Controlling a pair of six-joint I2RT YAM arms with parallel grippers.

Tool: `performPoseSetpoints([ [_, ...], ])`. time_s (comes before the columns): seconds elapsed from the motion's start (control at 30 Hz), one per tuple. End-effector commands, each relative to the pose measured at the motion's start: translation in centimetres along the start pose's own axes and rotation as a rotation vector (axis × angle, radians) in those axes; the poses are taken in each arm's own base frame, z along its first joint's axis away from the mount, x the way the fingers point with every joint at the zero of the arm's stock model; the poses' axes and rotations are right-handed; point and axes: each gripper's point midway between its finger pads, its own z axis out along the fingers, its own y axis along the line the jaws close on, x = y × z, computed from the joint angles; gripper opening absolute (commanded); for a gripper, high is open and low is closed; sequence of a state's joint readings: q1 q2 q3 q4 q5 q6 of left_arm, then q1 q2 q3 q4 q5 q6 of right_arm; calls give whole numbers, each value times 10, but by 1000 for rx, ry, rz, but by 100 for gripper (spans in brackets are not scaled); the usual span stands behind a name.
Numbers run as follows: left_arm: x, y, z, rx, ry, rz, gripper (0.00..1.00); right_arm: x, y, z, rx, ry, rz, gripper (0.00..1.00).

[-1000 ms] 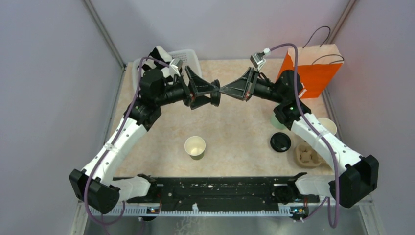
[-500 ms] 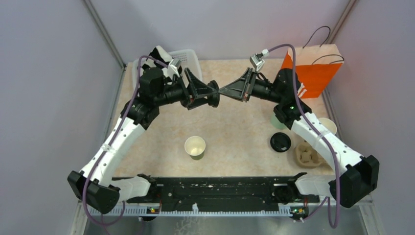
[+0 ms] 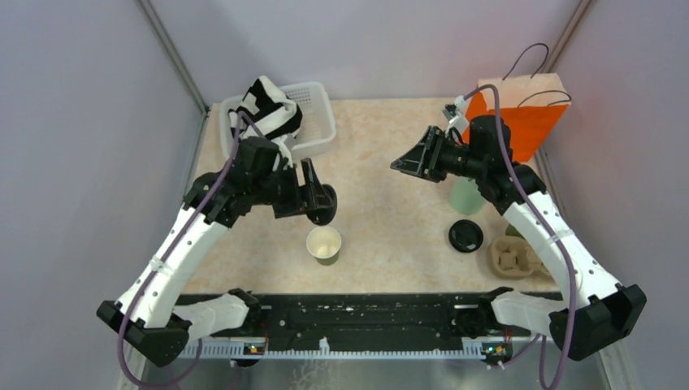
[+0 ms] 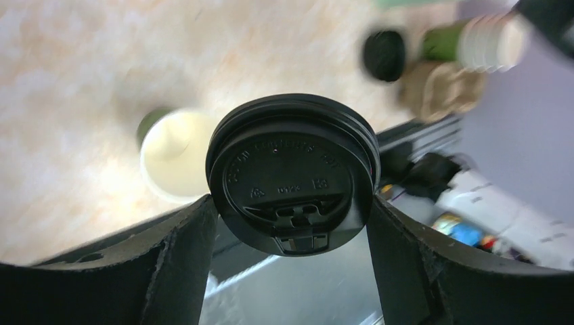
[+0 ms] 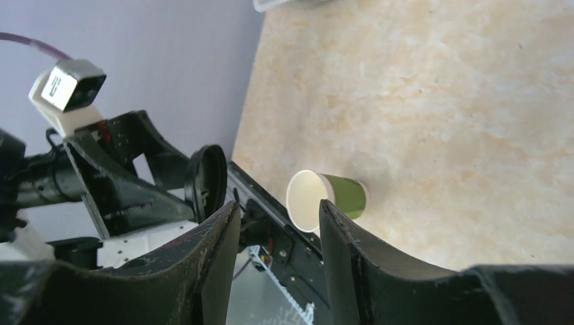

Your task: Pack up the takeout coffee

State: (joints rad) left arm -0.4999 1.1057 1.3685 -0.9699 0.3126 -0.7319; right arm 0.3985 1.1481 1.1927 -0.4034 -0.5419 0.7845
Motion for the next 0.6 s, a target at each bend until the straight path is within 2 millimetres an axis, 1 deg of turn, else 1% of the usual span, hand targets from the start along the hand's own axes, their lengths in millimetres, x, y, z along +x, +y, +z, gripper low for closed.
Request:
performPoseSetpoints([
  [0.0, 48, 44, 2, -279, 136, 150, 75, 14, -21, -9, 88, 32, -64, 47],
  [0.07, 73, 52, 13, -363, 230, 189, 74, 19, -26, -7, 90, 41, -52, 47],
  [0.1, 81, 59, 17, -411, 254, 202, 74, 21, -28, -7, 89, 43, -44, 47],
  [0.17, 88, 68, 26, -457, 265, 233, 75, 22, -29, -6, 89, 41, -38, 47],
  [0.27, 85, 72, 36, -476, 249, 266, 75, 22, -31, -6, 98, 37, -34, 47],
  [0.4, 81, 84, 52, -548, 292, 337, 76, 23, -35, -4, 108, 45, -34, 47],
  [0.5, 76, 83, 62, -563, 298, 369, 77, 23, -35, -3, 106, 41, -34, 47],
  [0.57, 77, 85, 68, -568, 315, 384, 77, 22, -35, -3, 106, 42, -36, 47],
])
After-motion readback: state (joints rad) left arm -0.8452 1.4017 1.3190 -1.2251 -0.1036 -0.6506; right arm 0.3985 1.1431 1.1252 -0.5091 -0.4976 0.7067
